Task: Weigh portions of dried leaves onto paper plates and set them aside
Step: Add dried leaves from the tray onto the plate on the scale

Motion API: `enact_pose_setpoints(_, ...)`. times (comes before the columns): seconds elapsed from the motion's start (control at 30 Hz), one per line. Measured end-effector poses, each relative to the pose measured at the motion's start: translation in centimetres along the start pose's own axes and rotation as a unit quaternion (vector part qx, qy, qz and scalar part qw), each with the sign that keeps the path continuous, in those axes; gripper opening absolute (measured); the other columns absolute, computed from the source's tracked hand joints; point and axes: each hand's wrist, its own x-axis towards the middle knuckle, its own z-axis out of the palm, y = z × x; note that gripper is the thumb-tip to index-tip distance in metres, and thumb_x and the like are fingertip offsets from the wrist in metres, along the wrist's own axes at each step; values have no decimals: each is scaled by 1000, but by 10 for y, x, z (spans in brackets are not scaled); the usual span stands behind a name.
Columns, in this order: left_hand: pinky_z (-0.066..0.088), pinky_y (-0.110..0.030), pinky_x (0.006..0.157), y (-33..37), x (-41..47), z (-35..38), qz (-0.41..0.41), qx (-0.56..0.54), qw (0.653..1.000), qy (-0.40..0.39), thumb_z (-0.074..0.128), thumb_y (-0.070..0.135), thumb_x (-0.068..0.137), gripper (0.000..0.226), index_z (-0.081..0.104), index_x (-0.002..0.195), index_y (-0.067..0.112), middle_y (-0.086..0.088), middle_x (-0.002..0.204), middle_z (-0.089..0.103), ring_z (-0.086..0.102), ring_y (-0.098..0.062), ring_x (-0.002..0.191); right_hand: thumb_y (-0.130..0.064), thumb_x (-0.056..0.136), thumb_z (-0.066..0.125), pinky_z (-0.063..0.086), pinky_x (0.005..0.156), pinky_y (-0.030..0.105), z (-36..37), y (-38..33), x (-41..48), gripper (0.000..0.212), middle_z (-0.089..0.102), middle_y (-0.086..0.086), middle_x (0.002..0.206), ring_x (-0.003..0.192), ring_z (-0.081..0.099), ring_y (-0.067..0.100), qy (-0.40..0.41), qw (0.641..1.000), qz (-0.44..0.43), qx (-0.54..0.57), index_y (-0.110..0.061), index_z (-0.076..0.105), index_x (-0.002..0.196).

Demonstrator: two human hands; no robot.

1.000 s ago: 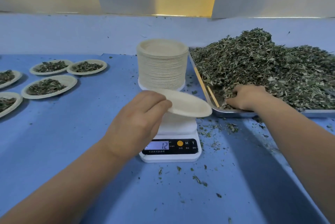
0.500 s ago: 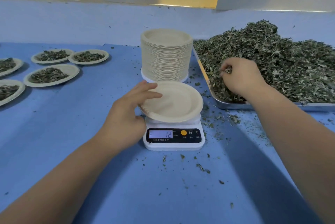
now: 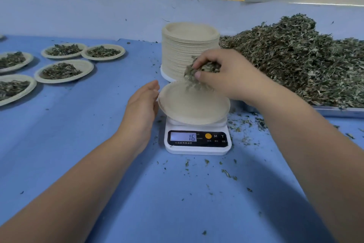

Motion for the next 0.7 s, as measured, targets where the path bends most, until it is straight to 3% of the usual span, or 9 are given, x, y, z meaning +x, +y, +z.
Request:
enact_pose_setpoints(0.17,40,-33,113,-5,5,-4,2,14,1000,-20,48,20,99,29,58,124,30,6,140,57,54,-7,127,-46,92,67,40,87,23,9,-3,-9,38,59,-16,124,104,57,7,-113,989,11,-99,-40,62,128)
enact_pose_setpoints(0.3,40,-34,113,-7,6,-5,2,15,1000,-22,49,23,98,28,59,123,32,6,139,58,54,-7,127,-53,94,59,45,94,27,-5,8,-10,34,65,-18,117,104,60,2,-28,996,10,-89,-39,64,124)
enact_pose_setpoints(0.4,38,-35,114,-8,7,-4,5,26,999,-30,51,28,91,43,57,134,27,7,141,56,53,-6,128,-49,97,57,41,76,14,-10,29,-12,25,65,-23,99,88,54,-13,44,994,19,-95,-35,68,114)
enact_pose_setpoints(0.43,38,-35,114,-8,7,-5,4,32,999,-32,52,31,88,49,56,136,26,8,142,56,52,-6,129,-47,97,56,38,71,12,-10,39,-15,24,64,-21,95,84,54,-12,66,992,30,-102,-34,69,112)
enact_pose_setpoints(0.57,39,-36,114,-8,6,-4,1,49,998,-36,53,35,84,54,56,138,27,11,139,57,54,-6,127,-49,99,49,47,66,31,-8,76,-29,30,66,-7,83,74,60,15,118,977,79,-160,-26,67,106)
enact_pose_setpoints(0.7,43,-35,111,-7,4,-1,-2,61,998,-29,54,37,81,52,59,132,31,15,132,61,58,-6,122,-61,100,36,45,57,34,-3,98,-35,47,61,1,75,66,55,19,39,958,142,-246,-23,59,113)
